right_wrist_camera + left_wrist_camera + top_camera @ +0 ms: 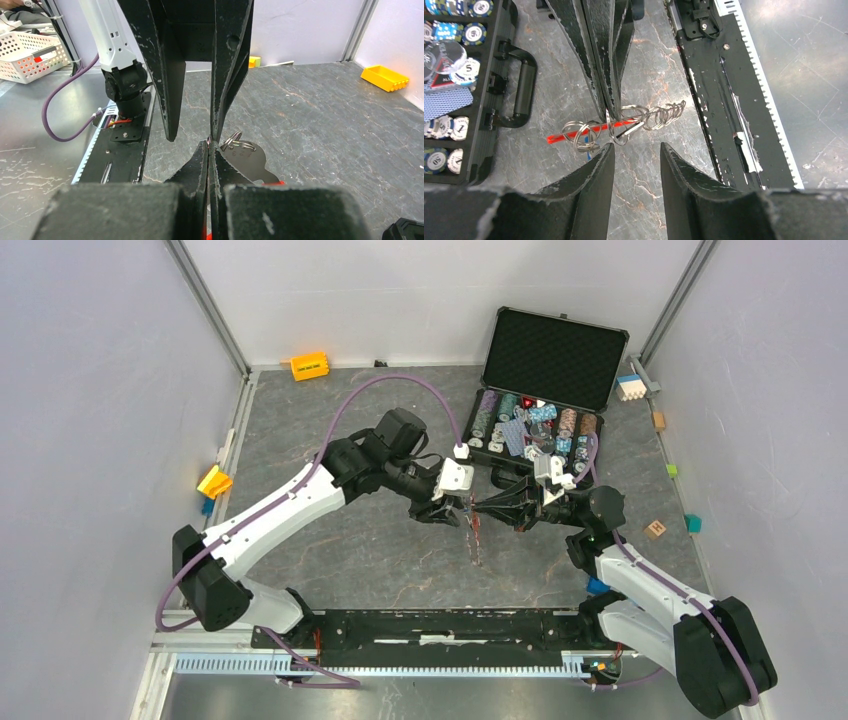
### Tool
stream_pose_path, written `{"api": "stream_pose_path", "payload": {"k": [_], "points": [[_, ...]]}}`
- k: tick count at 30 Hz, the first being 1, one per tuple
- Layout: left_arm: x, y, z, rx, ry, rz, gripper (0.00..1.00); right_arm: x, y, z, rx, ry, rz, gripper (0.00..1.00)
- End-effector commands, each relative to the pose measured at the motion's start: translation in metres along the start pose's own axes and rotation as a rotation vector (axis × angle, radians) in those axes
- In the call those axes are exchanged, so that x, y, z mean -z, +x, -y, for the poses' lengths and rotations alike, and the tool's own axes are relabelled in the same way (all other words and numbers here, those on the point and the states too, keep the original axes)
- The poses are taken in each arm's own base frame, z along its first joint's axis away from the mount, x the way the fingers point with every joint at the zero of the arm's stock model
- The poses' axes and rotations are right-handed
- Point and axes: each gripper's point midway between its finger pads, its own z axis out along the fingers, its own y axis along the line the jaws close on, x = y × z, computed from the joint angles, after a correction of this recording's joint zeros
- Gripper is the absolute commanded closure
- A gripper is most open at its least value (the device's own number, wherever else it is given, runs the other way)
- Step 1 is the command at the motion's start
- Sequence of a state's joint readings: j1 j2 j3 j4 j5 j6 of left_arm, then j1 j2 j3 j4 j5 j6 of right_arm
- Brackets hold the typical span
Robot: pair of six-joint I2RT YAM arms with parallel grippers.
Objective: Put the keys on the keyring
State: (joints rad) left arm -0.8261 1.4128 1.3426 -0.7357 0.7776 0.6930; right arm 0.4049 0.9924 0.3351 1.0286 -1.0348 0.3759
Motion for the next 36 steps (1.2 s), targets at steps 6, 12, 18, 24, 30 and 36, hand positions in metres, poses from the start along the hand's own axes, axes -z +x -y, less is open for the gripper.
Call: {"api": "stream_pose_path", "payload": {"k": [6, 12, 18, 24, 30, 36], "points": [[0.011, -0.032, 0.0, -0.069, 0.003, 0.073, 0.54, -0.003, -0.013, 0.002, 0.06, 0.0, 0.025, 1.0], [0.006, -0.029, -0.003, -0.059, 0.008, 0.071, 0.54, -0.003, -0.013, 0.001, 0.06, -0.001, 0.027, 1.0], [0.006, -0.029, -0.008, -0.066, -0.011, 0.06, 0.54, -0.003, -0.012, 0.002, 0.058, -0.001, 0.025, 1.0], [0.011, -0.031, -0.011, -0.086, -0.036, 0.055, 0.55, -0.003, -0.012, 0.002, 0.054, -0.002, 0.024, 1.0], [0.006, -0.033, -0.007, -0.074, 0.006, 0.075, 0.55, -0.003, -0.013, 0.002, 0.054, -0.003, 0.028, 1.0], [0.0, -0.032, -0.005, -0.057, 0.04, 0.087, 0.55, -0.003, -0.013, 0.001, 0.052, -0.002, 0.027, 1.0]]}}
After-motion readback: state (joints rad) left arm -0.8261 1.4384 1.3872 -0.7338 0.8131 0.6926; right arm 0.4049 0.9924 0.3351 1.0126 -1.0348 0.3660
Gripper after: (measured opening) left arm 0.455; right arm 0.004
